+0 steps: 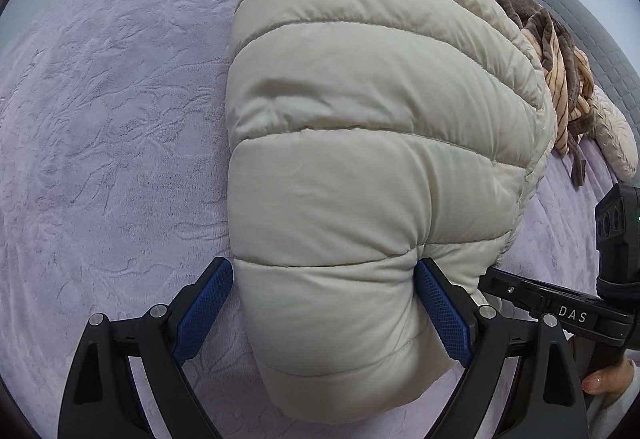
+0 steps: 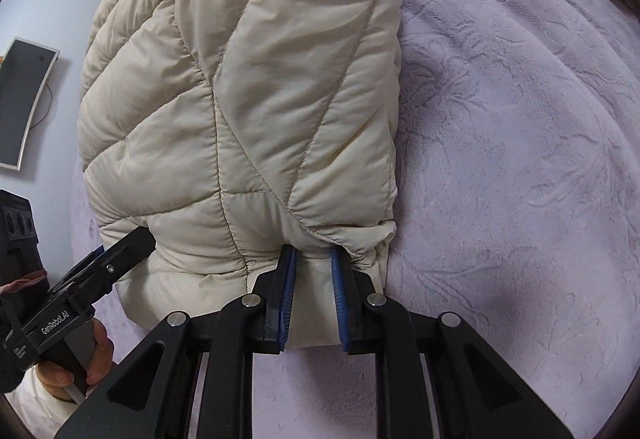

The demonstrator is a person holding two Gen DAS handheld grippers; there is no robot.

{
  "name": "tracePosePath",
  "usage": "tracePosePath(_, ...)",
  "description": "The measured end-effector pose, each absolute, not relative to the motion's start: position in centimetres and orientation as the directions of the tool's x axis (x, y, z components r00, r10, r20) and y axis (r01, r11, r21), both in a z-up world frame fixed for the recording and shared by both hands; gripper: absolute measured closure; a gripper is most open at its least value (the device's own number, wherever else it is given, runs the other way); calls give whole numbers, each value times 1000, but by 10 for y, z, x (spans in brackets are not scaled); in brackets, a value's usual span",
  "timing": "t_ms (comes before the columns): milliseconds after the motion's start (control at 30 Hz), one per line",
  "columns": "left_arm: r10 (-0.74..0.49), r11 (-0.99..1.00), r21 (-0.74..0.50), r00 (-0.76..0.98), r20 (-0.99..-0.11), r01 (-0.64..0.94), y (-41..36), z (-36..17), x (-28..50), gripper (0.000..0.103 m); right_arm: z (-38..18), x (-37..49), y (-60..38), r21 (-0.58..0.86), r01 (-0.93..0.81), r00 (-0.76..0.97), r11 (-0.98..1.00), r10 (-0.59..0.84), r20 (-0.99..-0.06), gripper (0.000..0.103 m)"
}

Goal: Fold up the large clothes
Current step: 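Press the folded bundle flat onto the bed with both tools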

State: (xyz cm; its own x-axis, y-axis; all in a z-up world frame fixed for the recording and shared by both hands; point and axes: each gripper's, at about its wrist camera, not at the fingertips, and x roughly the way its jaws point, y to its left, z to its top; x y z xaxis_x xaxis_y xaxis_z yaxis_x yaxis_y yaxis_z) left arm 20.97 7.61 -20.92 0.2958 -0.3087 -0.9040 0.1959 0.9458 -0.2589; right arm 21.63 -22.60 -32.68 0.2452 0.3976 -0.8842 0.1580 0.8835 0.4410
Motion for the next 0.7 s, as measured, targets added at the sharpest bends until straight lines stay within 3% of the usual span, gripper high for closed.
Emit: tracePosePath(700,-289,952,-240,302,-908,189,73,-174,201,10,-289,237,-233,459,132,280,879,411,-867,84)
